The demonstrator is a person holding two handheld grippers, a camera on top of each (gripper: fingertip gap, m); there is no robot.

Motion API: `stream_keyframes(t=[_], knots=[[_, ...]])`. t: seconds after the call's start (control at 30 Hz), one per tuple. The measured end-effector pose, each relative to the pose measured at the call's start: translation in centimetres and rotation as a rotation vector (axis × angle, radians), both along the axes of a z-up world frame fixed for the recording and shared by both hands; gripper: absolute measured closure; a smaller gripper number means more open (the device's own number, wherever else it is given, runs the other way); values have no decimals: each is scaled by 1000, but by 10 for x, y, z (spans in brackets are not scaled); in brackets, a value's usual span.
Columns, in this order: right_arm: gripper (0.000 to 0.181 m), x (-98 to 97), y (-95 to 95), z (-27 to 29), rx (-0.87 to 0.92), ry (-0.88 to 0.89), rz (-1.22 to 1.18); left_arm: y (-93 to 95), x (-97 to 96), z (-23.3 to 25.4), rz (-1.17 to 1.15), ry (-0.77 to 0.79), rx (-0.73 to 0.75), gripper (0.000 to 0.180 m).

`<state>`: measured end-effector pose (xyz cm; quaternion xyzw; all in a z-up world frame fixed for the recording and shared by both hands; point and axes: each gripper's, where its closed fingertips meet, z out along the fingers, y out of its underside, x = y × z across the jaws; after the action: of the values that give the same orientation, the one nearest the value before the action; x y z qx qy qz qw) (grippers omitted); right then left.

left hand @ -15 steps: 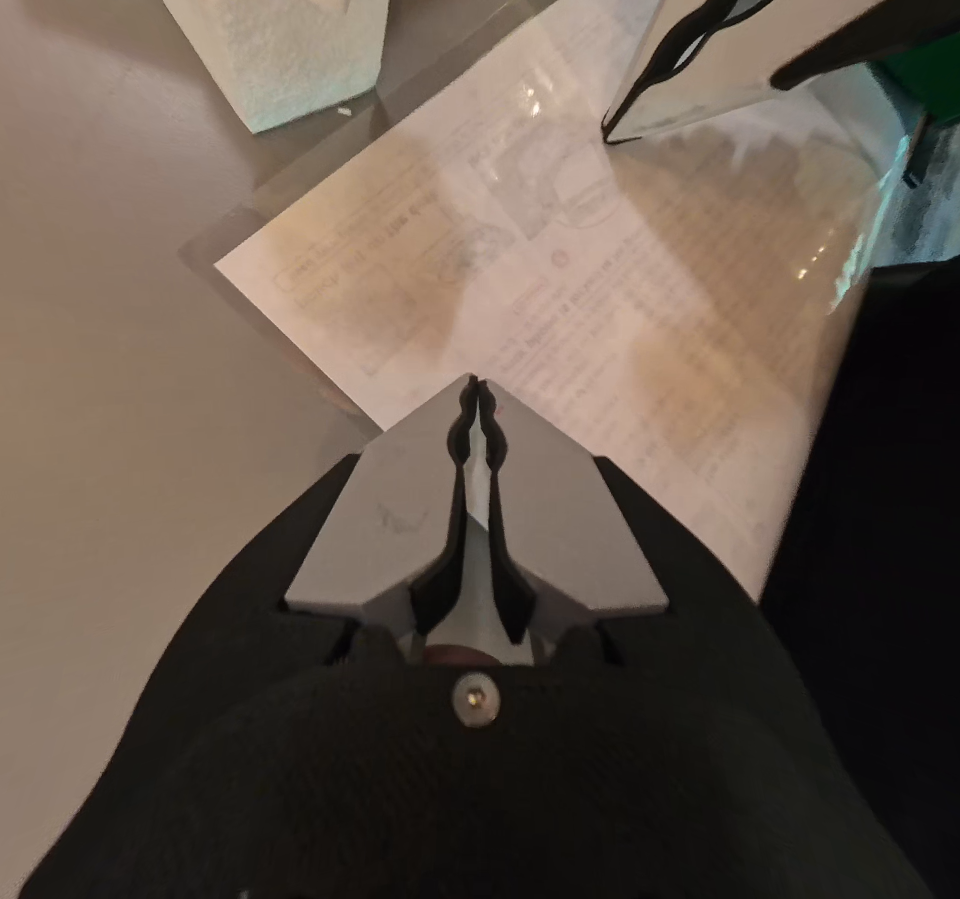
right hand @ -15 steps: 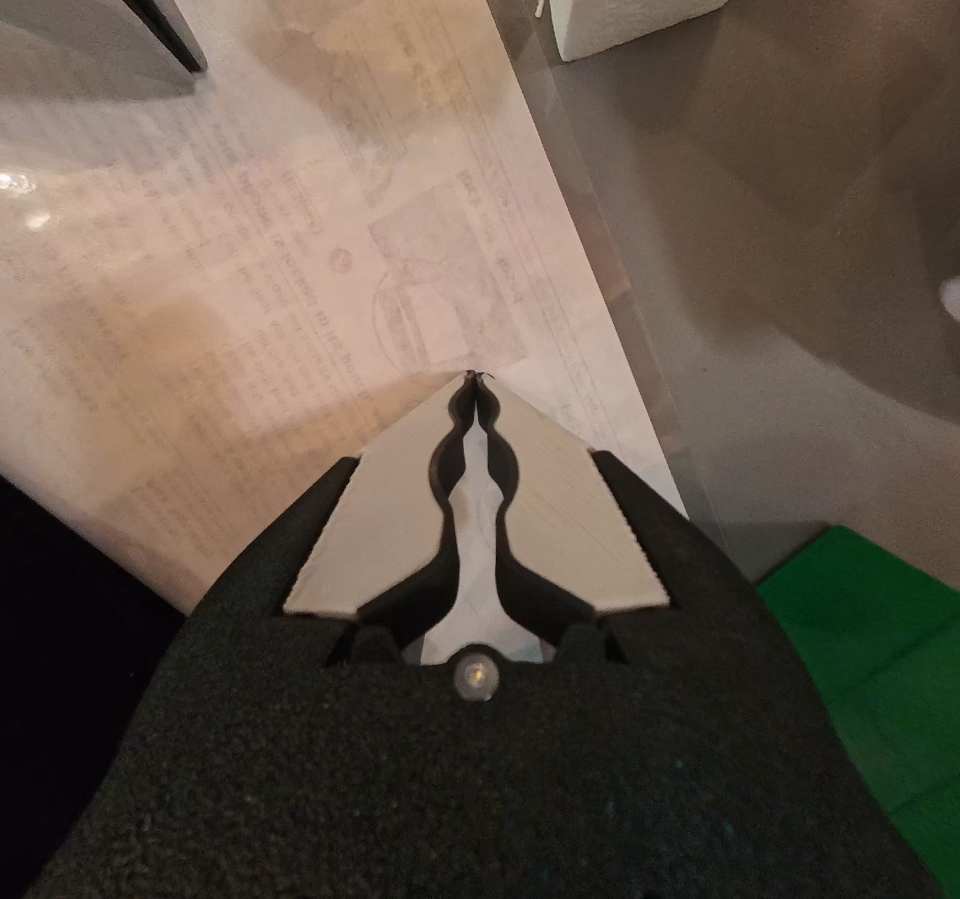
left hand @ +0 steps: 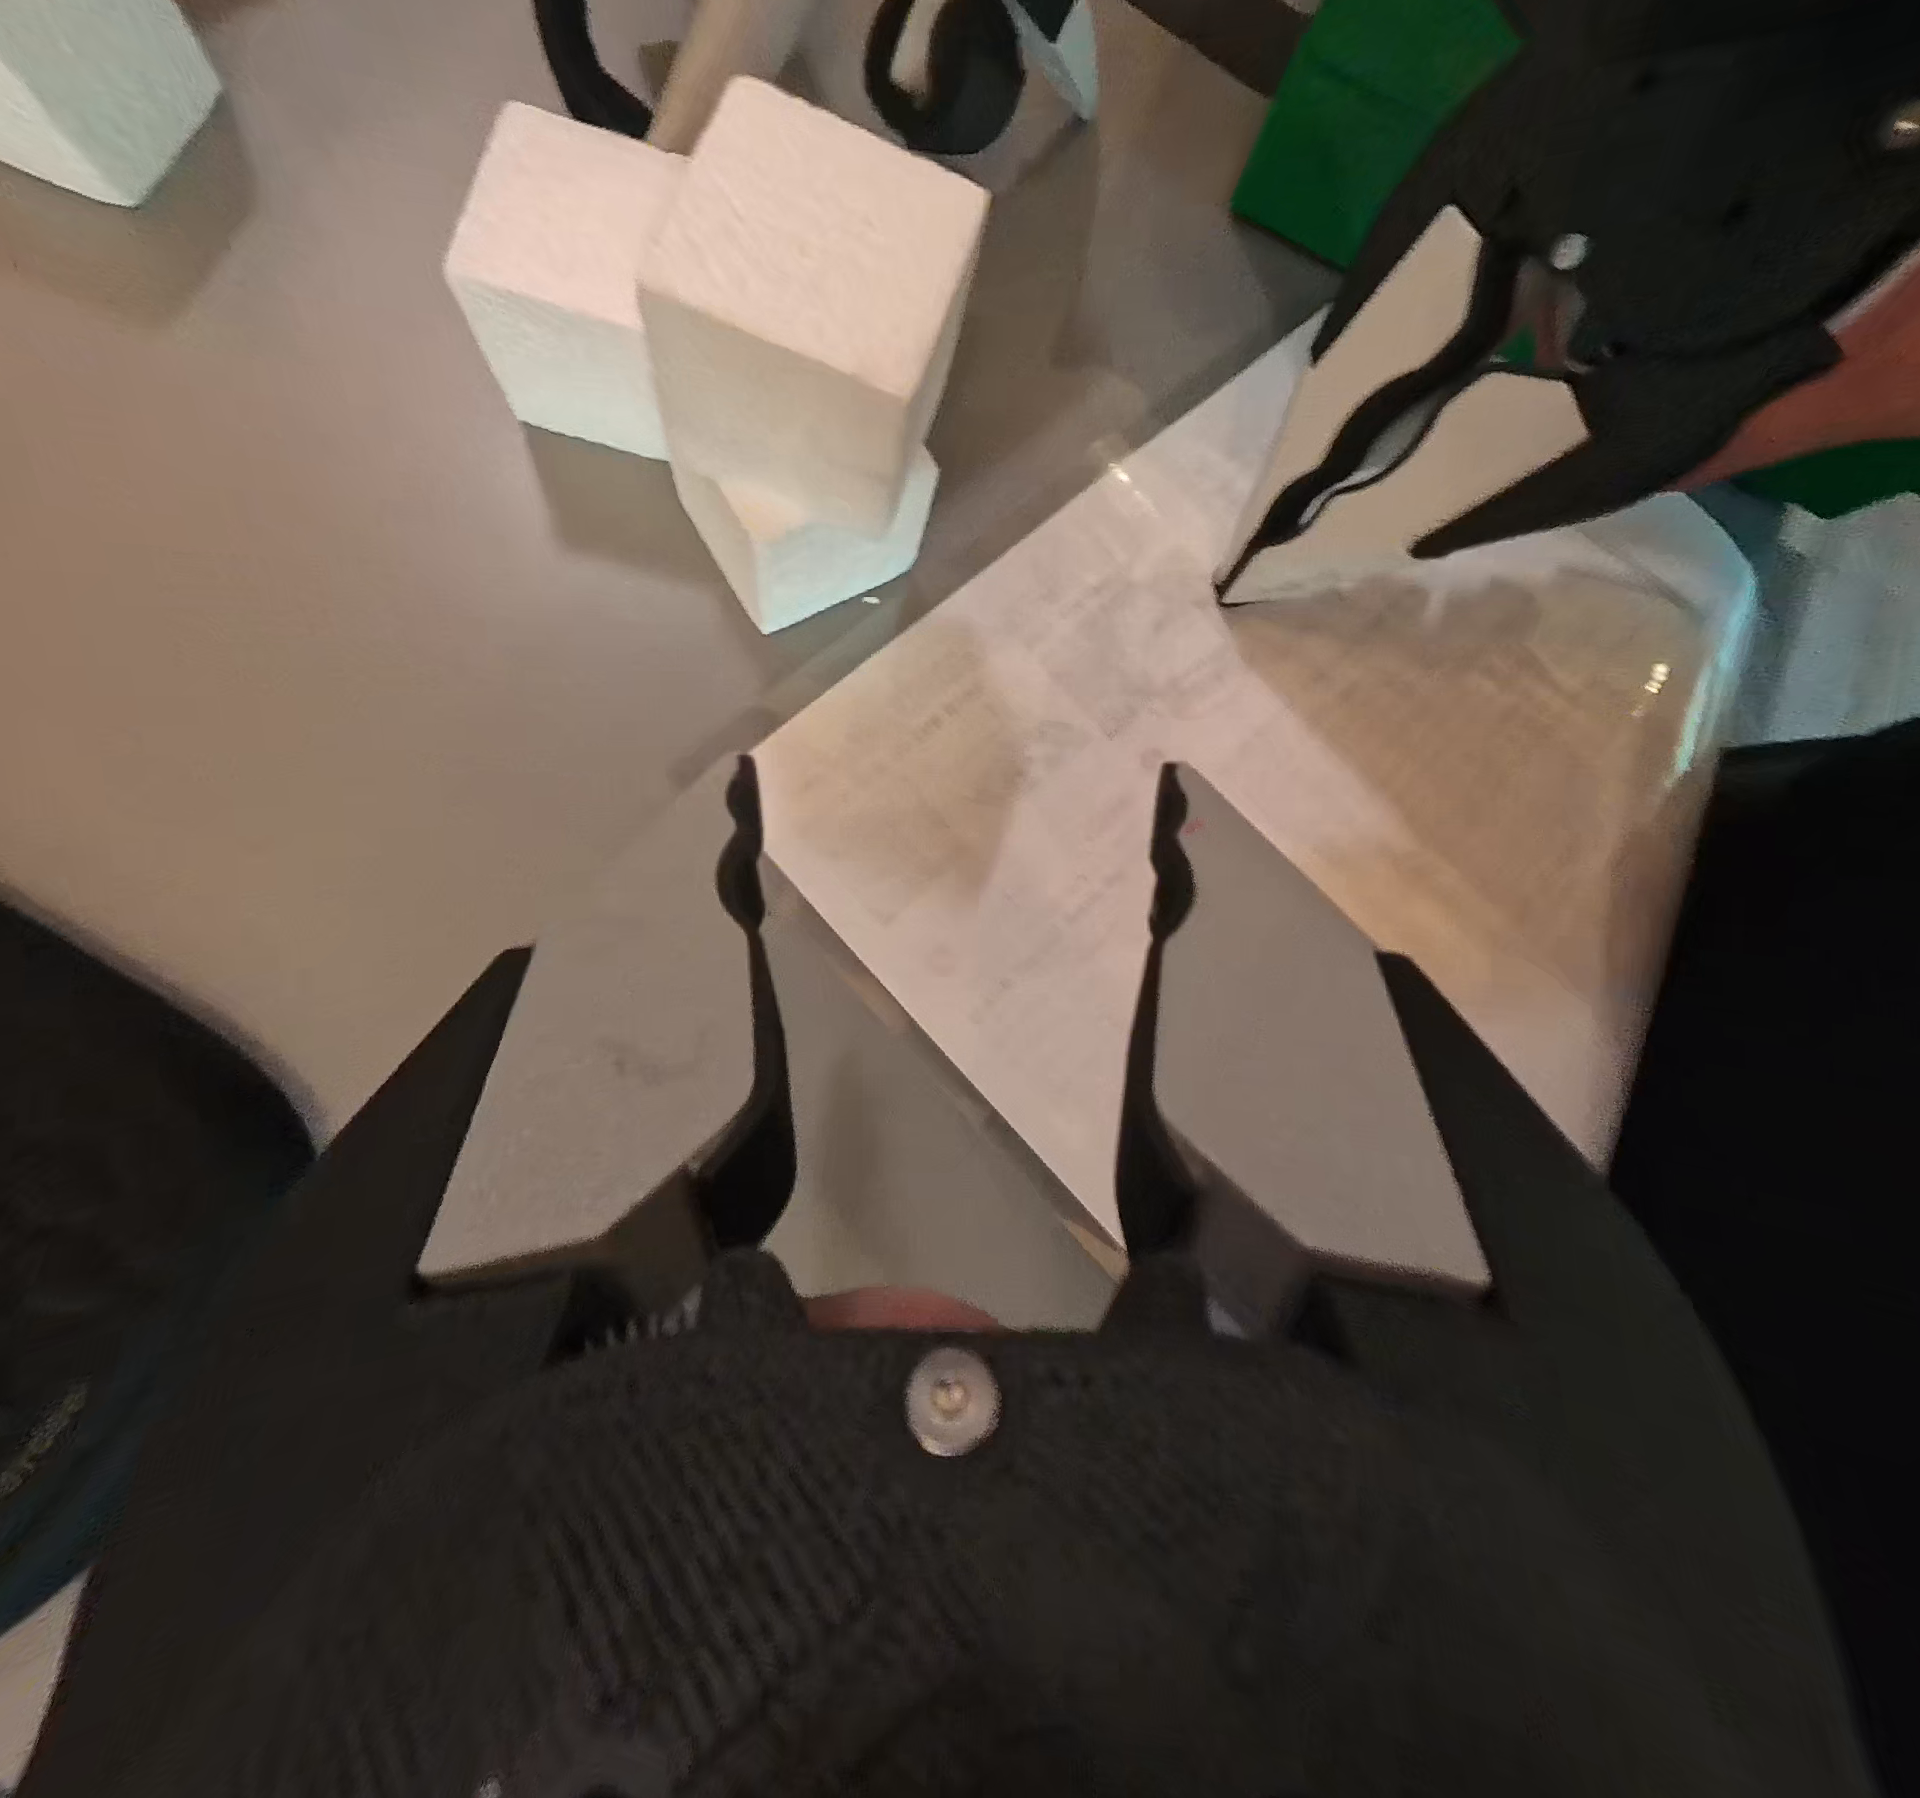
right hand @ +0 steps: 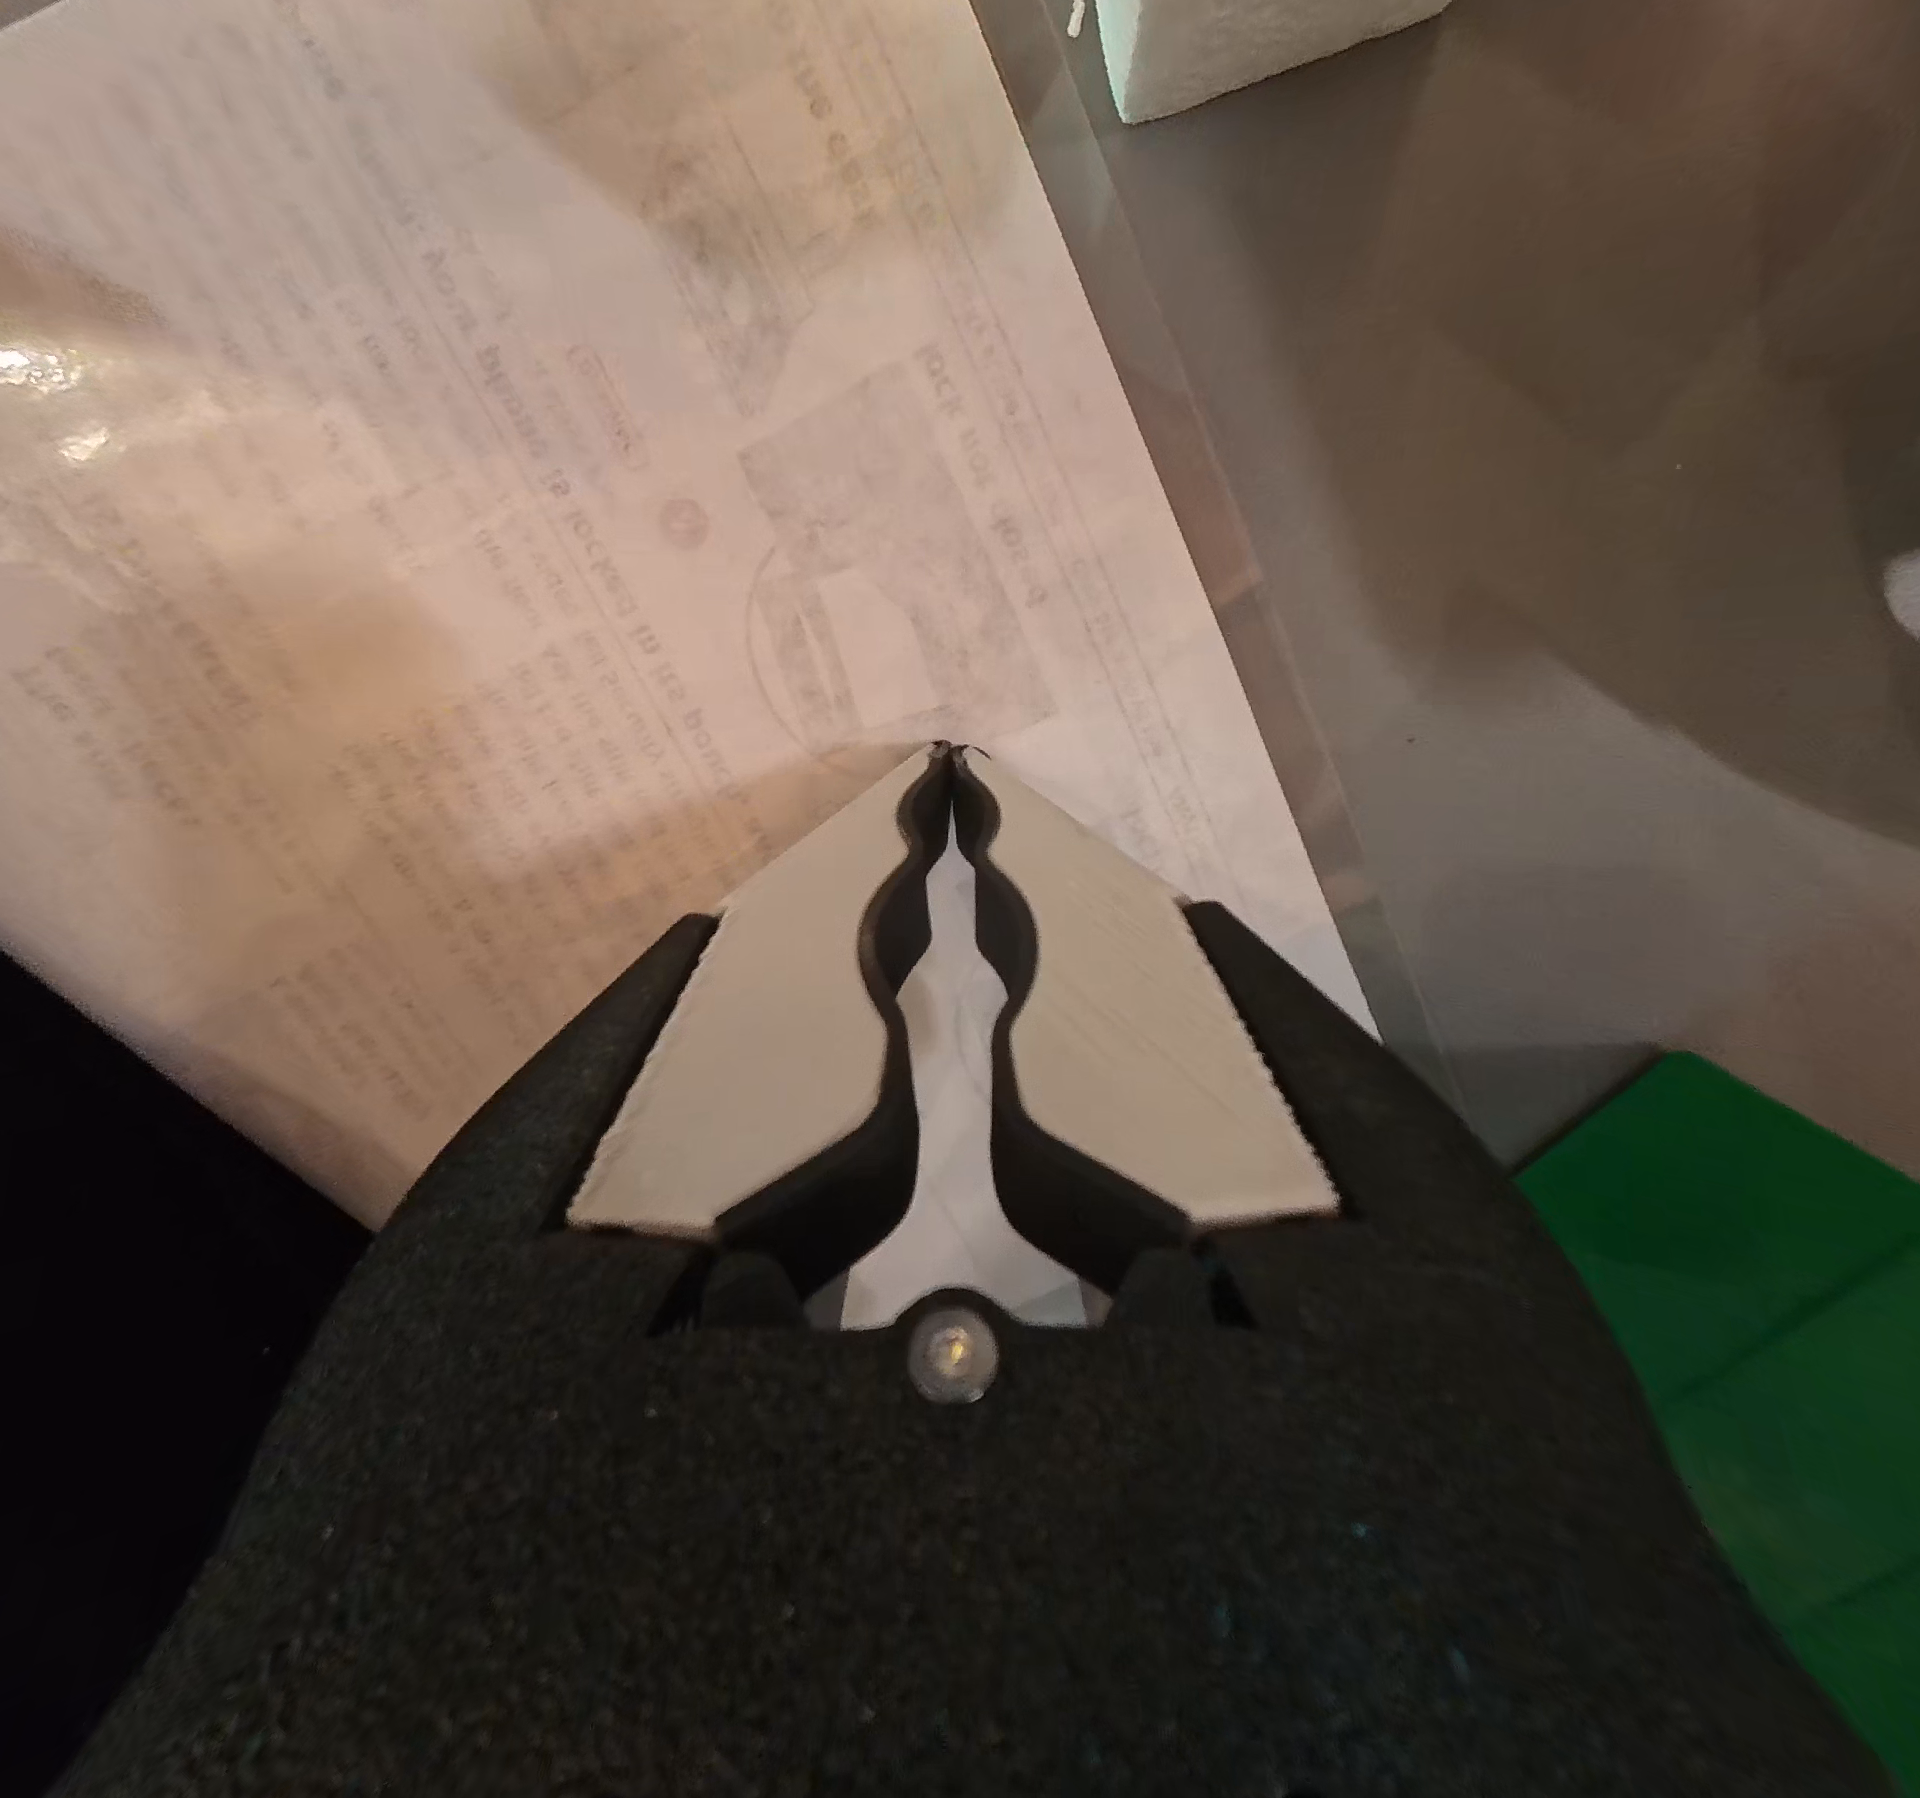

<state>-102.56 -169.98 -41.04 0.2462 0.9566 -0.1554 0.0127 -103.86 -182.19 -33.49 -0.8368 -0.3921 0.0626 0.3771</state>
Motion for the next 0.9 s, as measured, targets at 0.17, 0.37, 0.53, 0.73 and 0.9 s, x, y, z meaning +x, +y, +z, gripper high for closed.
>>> stream_keyframes(t=[0.17,0.37,0.53,0.73,0.9], knots=[[181,0,0,0,-13,-7,-14,-1,-12,-1,31,-1,-46,104],[181,0,0,0,-33,4,-30,-4,-22,-3,52,-45,-80,100],[181,0,1,1,-50,1,-39,9,-27,-11,30,-58,-104,96],[181,1,1,1,-55,-3,-39,24,-68,-5,22,42,-171,87],[181,1,1,1,-65,-1,-44,39,-80,-5,-91,10,-116,122]])
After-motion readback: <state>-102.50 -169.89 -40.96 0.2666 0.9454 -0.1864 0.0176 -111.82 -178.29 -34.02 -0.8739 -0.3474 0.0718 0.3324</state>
